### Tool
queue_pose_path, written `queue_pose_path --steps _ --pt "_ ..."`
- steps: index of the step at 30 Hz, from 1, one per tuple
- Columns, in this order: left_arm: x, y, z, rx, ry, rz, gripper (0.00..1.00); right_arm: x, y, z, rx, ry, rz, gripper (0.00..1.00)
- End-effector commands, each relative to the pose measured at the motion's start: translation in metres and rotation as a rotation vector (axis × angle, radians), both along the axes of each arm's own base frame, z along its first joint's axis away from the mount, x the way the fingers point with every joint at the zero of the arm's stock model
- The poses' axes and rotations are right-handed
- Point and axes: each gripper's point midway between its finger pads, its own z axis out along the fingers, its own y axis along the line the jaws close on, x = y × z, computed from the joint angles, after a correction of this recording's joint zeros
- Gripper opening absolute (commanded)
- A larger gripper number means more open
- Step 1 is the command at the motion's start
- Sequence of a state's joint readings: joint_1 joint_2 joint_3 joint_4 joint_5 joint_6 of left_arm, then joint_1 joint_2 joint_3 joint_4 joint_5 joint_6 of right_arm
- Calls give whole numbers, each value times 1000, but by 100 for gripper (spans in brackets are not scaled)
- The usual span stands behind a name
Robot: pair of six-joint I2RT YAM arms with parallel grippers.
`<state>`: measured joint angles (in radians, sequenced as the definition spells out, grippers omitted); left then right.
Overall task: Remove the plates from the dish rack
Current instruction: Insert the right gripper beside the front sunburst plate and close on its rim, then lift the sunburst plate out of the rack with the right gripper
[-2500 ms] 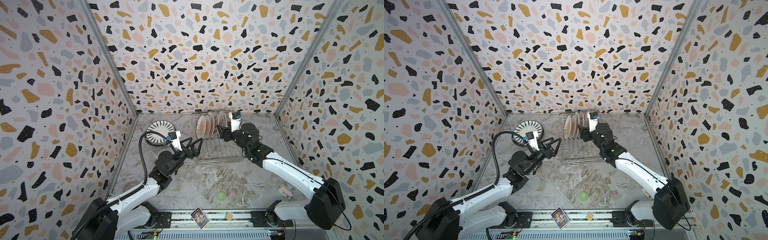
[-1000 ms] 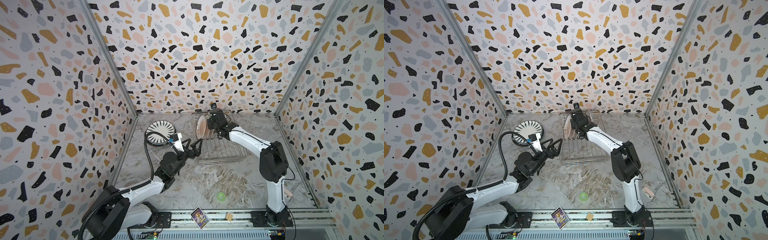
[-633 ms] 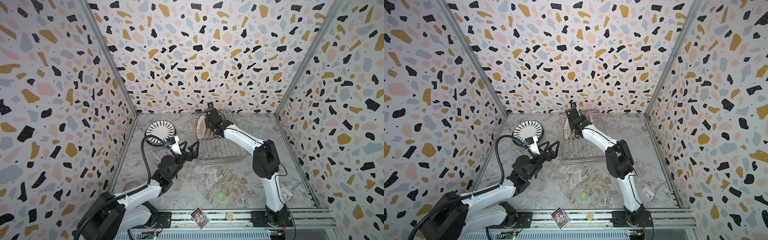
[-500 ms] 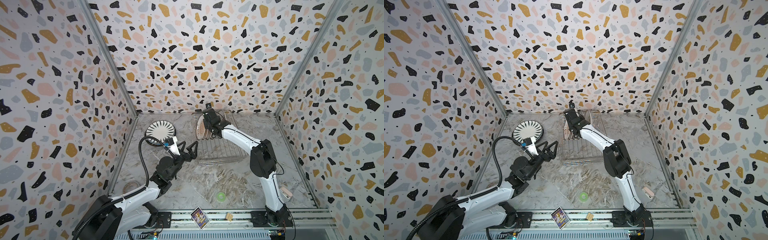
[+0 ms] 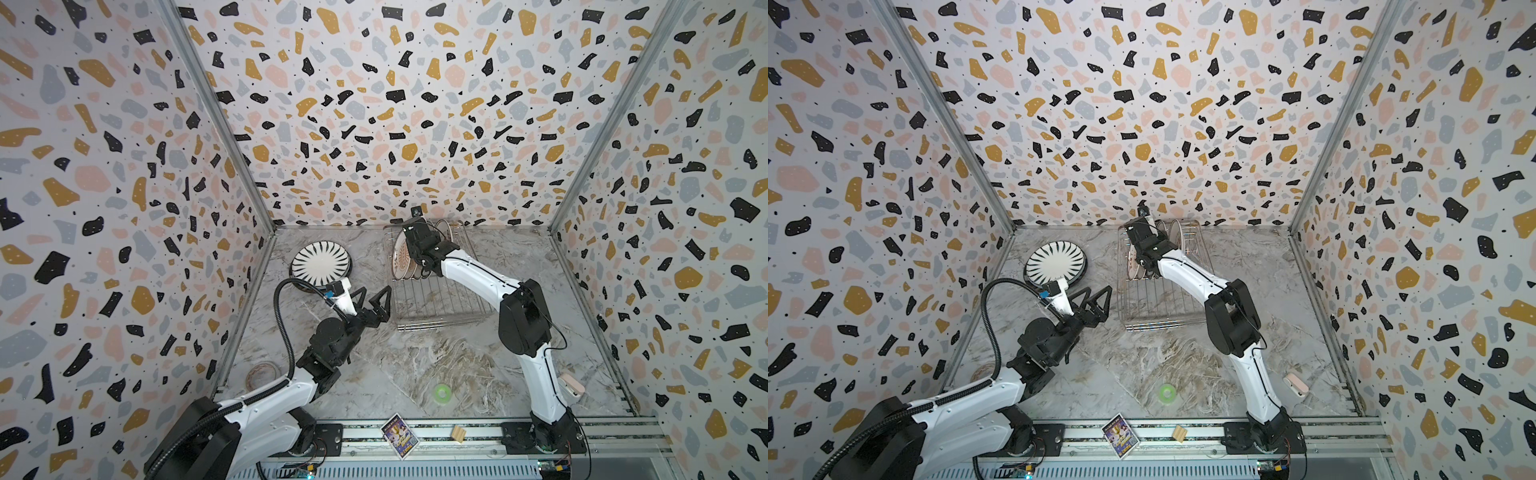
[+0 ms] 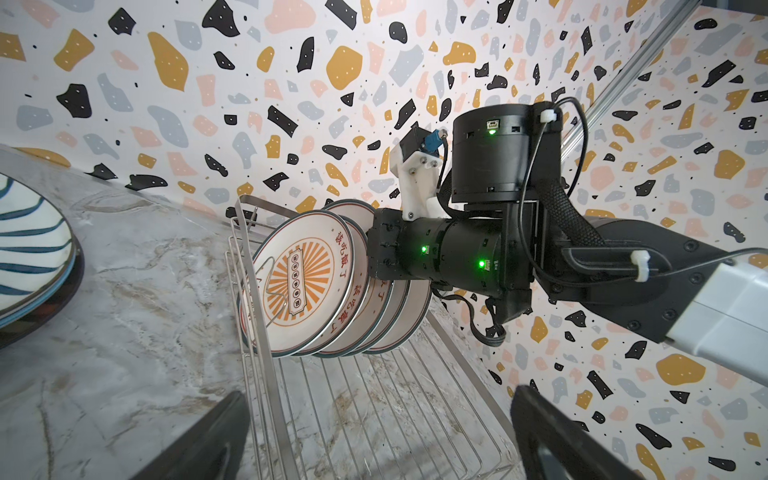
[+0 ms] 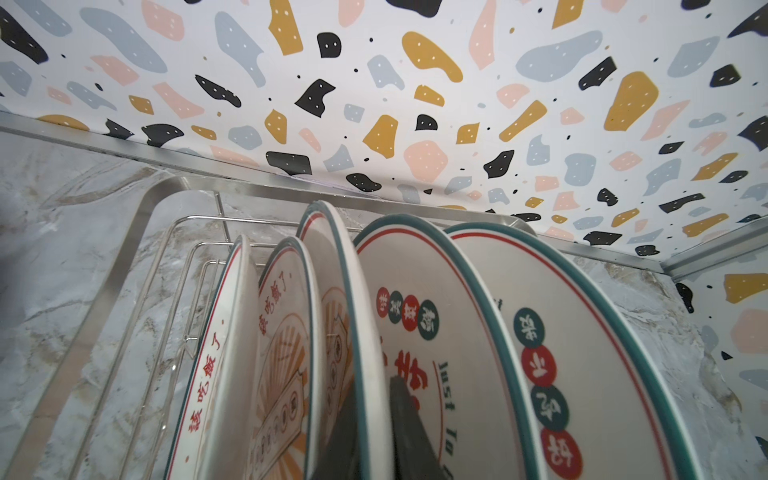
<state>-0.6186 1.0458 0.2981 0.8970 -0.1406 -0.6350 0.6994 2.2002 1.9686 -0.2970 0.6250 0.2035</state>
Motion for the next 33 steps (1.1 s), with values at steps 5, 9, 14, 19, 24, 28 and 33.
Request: queue_pose_path --steps 5,9,14,19,24,28,33 --pt "-4 3 9 -15 -46 5 100 -14 -5 76 22 -167 -43 13" --pt "-5 2 9 -20 -45 -4 100 -23 -7 95 8 -210 -55 13" --pt "-7 2 10 -32 -49 -9 100 -32 -11 108 38 -228 -41 13" --pt "-9 2 10 -37 -48 -15 100 -32 -9 95 49 -176 3 11" --pt "-9 2 10 -40 -47 -15 100 -37 -18 110 28 -215 -26 10" --pt "-9 2 9 -40 -47 -18 100 -48 -23 126 -4 -264 -44 6" --pt "-10 1 10 -46 -48 -23 100 -64 -28 142 -1 -300 -42 5"
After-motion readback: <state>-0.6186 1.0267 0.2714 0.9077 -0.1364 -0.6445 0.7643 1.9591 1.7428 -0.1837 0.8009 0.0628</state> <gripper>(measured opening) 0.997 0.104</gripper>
